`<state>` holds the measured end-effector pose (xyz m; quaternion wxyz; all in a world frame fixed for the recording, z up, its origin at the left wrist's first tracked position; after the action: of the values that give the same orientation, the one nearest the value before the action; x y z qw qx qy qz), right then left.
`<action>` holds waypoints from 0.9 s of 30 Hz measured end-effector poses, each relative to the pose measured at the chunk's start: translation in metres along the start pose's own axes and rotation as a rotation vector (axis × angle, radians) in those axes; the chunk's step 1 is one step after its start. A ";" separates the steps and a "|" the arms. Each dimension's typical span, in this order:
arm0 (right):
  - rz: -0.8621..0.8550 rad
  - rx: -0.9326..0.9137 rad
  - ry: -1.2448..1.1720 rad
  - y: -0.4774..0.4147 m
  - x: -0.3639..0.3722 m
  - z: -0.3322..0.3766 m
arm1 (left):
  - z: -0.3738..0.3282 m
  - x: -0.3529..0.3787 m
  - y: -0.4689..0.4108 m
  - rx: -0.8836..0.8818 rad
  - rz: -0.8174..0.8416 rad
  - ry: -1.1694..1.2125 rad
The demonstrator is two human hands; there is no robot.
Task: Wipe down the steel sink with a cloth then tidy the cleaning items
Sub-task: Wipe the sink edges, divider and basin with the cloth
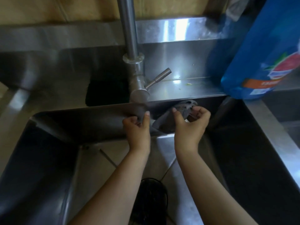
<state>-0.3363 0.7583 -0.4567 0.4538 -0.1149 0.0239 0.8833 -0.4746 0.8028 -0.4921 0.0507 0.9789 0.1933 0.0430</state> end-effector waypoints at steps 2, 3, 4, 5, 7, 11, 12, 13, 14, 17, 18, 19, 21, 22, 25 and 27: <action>-0.006 -0.014 -0.007 0.001 0.002 0.003 | -0.001 0.007 0.003 0.017 -0.024 -0.024; -0.011 -0.019 -0.008 0.001 0.004 0.003 | -0.001 0.010 0.003 0.020 -0.032 -0.029; -0.016 -0.021 -0.001 0.001 0.007 0.004 | 0.000 0.014 0.003 0.013 -0.042 -0.034; -0.017 -0.022 0.014 0.000 0.009 0.004 | 0.001 0.017 0.004 -0.001 -0.054 -0.030; -0.025 -0.012 0.035 0.000 0.014 0.004 | 0.001 0.020 0.006 -0.040 -0.064 0.000; -0.011 -0.022 0.091 0.000 0.020 0.001 | 0.002 0.022 0.011 -0.073 -0.090 0.009; -0.003 -0.034 0.100 -0.001 0.021 -0.001 | 0.001 0.023 0.011 -0.066 -0.096 -0.001; 0.007 -0.040 0.106 -0.001 0.021 -0.004 | 0.001 0.023 0.010 -0.052 -0.104 -0.014; 0.020 -0.036 0.111 -0.002 0.022 -0.008 | 0.000 0.023 0.009 -0.037 -0.109 -0.025; 0.054 0.019 0.147 -0.005 0.023 -0.027 | 0.002 0.023 0.009 -0.044 -0.111 -0.048; 0.060 0.038 0.158 -0.005 0.024 -0.034 | 0.004 0.023 0.009 -0.060 -0.109 -0.047; 0.067 0.052 0.169 -0.007 0.025 -0.042 | 0.006 0.023 0.009 -0.072 -0.105 -0.041; 0.079 0.091 0.210 -0.008 0.028 -0.061 | 0.008 0.023 0.009 -0.081 -0.108 -0.040; 0.083 0.114 0.240 -0.007 0.029 -0.069 | 0.007 0.023 0.008 -0.077 -0.114 -0.044; 0.095 0.157 0.335 -0.007 0.031 -0.087 | 0.007 0.023 0.008 -0.064 -0.115 -0.040; 0.114 0.179 0.353 -0.010 0.032 -0.095 | 0.005 0.024 0.009 -0.067 -0.104 -0.035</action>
<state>-0.3288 0.7752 -0.5558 0.4002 -0.2255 0.1879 0.8682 -0.4490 0.8031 -0.4946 0.0889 0.9659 0.2413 0.0298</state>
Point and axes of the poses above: each hand's wrist, its own y-axis away from the middle knuckle, its own x-axis out of the palm, z = x × y, the point moved 4 cm from there along -y, towards the middle knuckle, and after that the axes turned 10 degrees about y, right-handed, at the moved point
